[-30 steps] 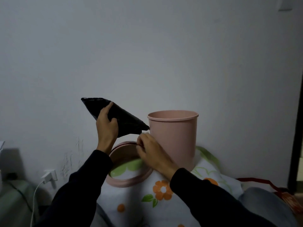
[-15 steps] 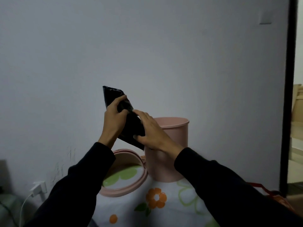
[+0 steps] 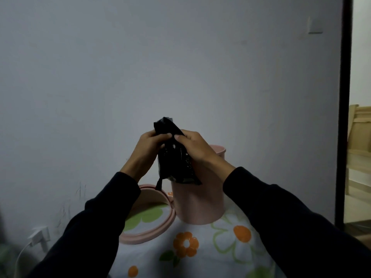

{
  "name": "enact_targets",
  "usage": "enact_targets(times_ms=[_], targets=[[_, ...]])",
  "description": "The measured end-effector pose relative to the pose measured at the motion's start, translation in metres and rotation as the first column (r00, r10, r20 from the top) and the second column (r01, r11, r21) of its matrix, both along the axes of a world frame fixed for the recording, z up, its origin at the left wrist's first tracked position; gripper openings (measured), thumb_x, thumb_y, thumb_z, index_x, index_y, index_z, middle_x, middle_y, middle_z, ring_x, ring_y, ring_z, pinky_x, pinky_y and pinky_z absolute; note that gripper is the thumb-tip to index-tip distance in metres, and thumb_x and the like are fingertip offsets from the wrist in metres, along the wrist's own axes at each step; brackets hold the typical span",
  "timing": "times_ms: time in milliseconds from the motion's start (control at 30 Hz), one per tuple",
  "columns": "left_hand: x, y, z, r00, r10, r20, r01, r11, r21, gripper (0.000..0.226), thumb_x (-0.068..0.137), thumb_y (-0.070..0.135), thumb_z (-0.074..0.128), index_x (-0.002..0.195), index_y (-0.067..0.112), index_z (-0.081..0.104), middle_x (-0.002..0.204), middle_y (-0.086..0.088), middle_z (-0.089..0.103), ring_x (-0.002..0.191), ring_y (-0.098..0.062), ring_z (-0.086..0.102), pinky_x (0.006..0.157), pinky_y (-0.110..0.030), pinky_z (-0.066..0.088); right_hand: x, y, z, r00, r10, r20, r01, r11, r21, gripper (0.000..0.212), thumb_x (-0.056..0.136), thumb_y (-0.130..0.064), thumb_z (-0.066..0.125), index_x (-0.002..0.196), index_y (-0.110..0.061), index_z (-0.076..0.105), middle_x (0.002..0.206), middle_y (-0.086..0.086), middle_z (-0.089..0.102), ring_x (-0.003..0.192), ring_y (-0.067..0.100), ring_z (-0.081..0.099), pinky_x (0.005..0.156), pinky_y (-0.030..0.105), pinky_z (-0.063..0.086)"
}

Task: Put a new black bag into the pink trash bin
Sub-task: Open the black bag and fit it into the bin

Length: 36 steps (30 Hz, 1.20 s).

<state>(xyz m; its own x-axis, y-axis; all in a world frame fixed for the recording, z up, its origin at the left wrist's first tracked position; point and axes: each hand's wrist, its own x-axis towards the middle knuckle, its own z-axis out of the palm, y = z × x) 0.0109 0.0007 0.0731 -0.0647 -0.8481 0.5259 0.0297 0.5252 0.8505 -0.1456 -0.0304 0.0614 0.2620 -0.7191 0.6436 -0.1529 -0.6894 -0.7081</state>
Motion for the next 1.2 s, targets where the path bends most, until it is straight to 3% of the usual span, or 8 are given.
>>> enact_targets(times_ms=[133, 267, 467, 567, 733, 867, 1033, 1200], targets=[[-0.012, 0.004, 0.001, 0.97, 0.175, 0.167, -0.165, 0.984, -0.068, 0.024, 0.09, 0.011, 0.064, 0.113, 0.008, 0.069, 0.097, -0.009, 0.076, 0.085, -0.021, 0.075, 0.077, -0.03, 0.061, -0.008, 0.004, 0.004, 0.996, 0.055, 0.064, -0.059, 0.996, 0.062, 0.031, 0.104, -0.015, 0.044, 0.114, 0.004, 0.065, 0.108, 0.021, 0.071, 0.093, 0.023, 0.069, 0.087, 0.036, 0.054], [-0.011, -0.008, 0.001, 0.885, 0.322, 0.335, -0.28, 0.945, -0.169, 0.033, 0.087, 0.023, 0.067, 0.12, 0.019, 0.067, 0.102, 0.0, 0.074, 0.089, -0.017, 0.073, 0.085, -0.04, 0.059, -0.014, 0.006, 0.008, 0.992, 0.08, 0.095, -0.089, 0.992, 0.093, 0.031, 0.103, -0.012, 0.045, 0.125, 0.001, 0.062, 0.117, 0.021, 0.069, 0.107, 0.028, 0.068, 0.094, 0.038, 0.053], [-0.006, -0.008, 0.011, 0.801, 0.237, 0.55, -0.125, 0.964, -0.233, 0.061, 0.08, 0.037, 0.065, 0.138, 0.039, 0.047, 0.126, 0.006, 0.065, 0.113, -0.014, 0.064, 0.093, -0.039, 0.055, -0.029, 0.007, 0.01, 0.997, 0.07, -0.015, -0.069, 0.997, 0.025, 0.041, 0.089, -0.014, 0.069, 0.129, -0.017, 0.061, 0.113, 0.003, 0.073, 0.103, 0.017, 0.071, 0.092, 0.033, 0.056], [-0.005, -0.007, 0.016, 0.754, 0.225, 0.617, -0.068, 0.961, -0.267, 0.067, 0.082, 0.019, 0.06, 0.144, 0.036, 0.041, 0.131, 0.006, 0.061, 0.119, -0.013, 0.06, 0.094, -0.036, 0.053, -0.032, 0.009, 0.012, 0.998, 0.06, -0.023, -0.06, 0.998, 0.016, 0.04, 0.093, -0.011, 0.065, 0.132, -0.018, 0.06, 0.114, 0.0, 0.072, 0.104, 0.013, 0.07, 0.092, 0.027, 0.055], [0.0, -0.008, 0.019, 0.868, 0.279, 0.41, -0.175, 0.946, -0.273, 0.073, 0.075, -0.022, 0.056, 0.138, 0.016, 0.047, 0.106, 0.004, 0.066, 0.086, -0.002, 0.068, 0.066, -0.016, 0.054, -0.042, 0.002, 0.017, 0.999, -0.016, 0.052, 0.014, 0.999, 0.029, 0.024, 0.098, -0.008, 0.055, 0.119, -0.006, 0.066, 0.109, 0.01, 0.073, 0.093, 0.014, 0.07, 0.088, 0.029, 0.054], [0.027, -0.009, 0.019, 0.898, 0.347, 0.27, -0.313, 0.936, -0.163, 0.052, 0.075, -0.02, 0.064, 0.123, -0.001, 0.06, 0.109, -0.018, 0.068, 0.096, -0.032, 0.068, 0.066, -0.023, 0.058, -0.066, -0.004, 0.025, 0.992, -0.118, 0.039, 0.117, 0.992, 0.043, 0.022, 0.099, -0.016, 0.057, 0.112, -0.003, 0.069, 0.101, 0.007, 0.074, 0.084, 0.012, 0.071, 0.081, 0.027, 0.055], [0.065, -0.01, 0.013, 0.856, 0.436, 0.278, -0.442, 0.896, -0.042, 0.025, 0.081, -0.013, 0.064, 0.103, -0.001, 0.064, 0.08, -0.008, 0.066, 0.047, -0.001, 0.066, 0.044, -0.01, 0.05, -0.105, -0.016, 0.033, 0.968, -0.229, 0.106, 0.222, 0.972, 0.076, 0.012, 0.096, -0.014, 0.062, 0.1, -0.007, 0.071, 0.092, 0.007, 0.074, 0.079, 0.017, 0.07, 0.079, 0.033, 0.057], [0.095, -0.015, -0.002, 0.842, 0.492, 0.223, -0.522, 0.847, 0.102, 0.022, 0.087, -0.007, 0.063, 0.109, -0.006, 0.064, 0.073, -0.008, 0.063, 0.049, -0.015, 0.065, 0.041, -0.015, 0.05, -0.129, -0.024, 0.028, 0.945, -0.294, 0.14, 0.272, 0.949, 0.159, 0.006, 0.094, -0.01, 0.064, 0.096, -0.009, 0.07, 0.088, 0.008, 0.072, 0.076, 0.02, 0.069, 0.072, 0.032, 0.057]])
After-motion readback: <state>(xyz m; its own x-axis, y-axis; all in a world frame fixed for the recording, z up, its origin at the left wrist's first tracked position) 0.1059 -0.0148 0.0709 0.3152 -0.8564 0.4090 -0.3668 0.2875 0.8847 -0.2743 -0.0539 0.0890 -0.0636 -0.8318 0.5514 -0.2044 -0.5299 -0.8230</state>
